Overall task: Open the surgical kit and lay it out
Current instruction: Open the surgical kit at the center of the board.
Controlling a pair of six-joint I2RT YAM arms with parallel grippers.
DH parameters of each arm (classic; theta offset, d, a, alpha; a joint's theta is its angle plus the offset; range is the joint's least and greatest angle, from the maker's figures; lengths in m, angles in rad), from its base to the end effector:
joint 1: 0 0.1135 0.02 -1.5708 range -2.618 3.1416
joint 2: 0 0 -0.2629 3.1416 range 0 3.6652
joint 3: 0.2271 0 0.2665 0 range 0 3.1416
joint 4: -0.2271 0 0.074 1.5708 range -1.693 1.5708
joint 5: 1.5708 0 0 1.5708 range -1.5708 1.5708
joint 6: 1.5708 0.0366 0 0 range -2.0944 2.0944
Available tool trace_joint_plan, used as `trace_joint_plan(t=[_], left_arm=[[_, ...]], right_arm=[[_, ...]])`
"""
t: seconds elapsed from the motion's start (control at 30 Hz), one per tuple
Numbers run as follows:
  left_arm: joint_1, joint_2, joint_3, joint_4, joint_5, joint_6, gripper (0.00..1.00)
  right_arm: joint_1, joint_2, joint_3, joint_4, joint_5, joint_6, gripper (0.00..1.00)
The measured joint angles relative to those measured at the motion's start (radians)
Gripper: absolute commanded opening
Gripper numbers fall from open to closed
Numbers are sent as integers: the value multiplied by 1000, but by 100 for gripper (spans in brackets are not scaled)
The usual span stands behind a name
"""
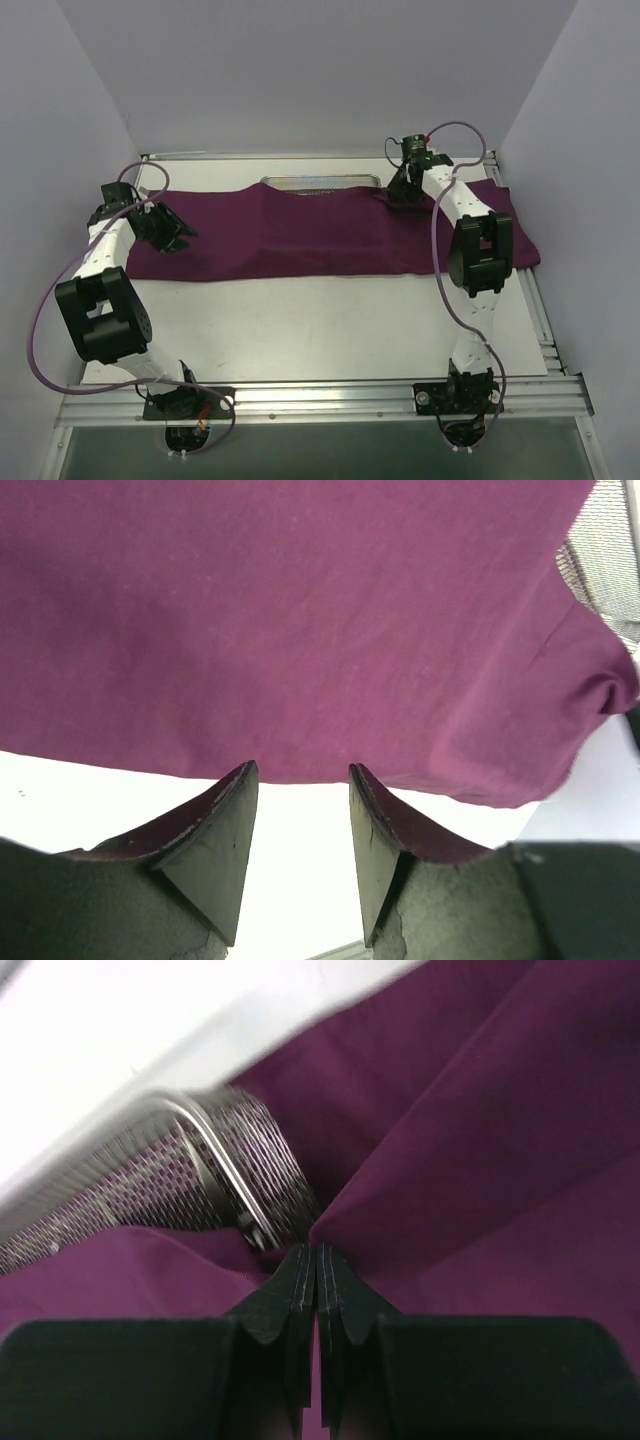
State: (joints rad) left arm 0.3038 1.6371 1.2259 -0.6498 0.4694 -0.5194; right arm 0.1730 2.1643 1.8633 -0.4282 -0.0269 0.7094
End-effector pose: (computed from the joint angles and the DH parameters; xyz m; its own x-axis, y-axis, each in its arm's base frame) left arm 0.3403 0.0893 0.2340 -0.6952 -0.6818 -0.2277 -0.4621 0.6665 -0.5850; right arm 0.5074 0.0897 0.2381 -0.6229 0.5522 -0.5541 0.2820 0.8192 0.4993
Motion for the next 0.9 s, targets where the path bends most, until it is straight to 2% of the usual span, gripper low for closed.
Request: trace_joint_plan(t=[0.2,0.43,0.63,0.77,0.9], left_arm=[[0,0,-8,17,26,-50,51],[0,0,-18,17,28,-72,50],[0,0,-21,21,29,-104,59],[-13,1,-35,50,42,-154,62],[-75,36,-18,79,48,-214,62]], right_arm=[[12,-190,-274,6,-24,-7,0],[19,-485,-573,13,-34,-27,0],[35,-667,-805,-7,-53,-30,0],[41,-752,-921,-33,-70,-31,0],[54,-772,-942,-47,-79,-43,0]])
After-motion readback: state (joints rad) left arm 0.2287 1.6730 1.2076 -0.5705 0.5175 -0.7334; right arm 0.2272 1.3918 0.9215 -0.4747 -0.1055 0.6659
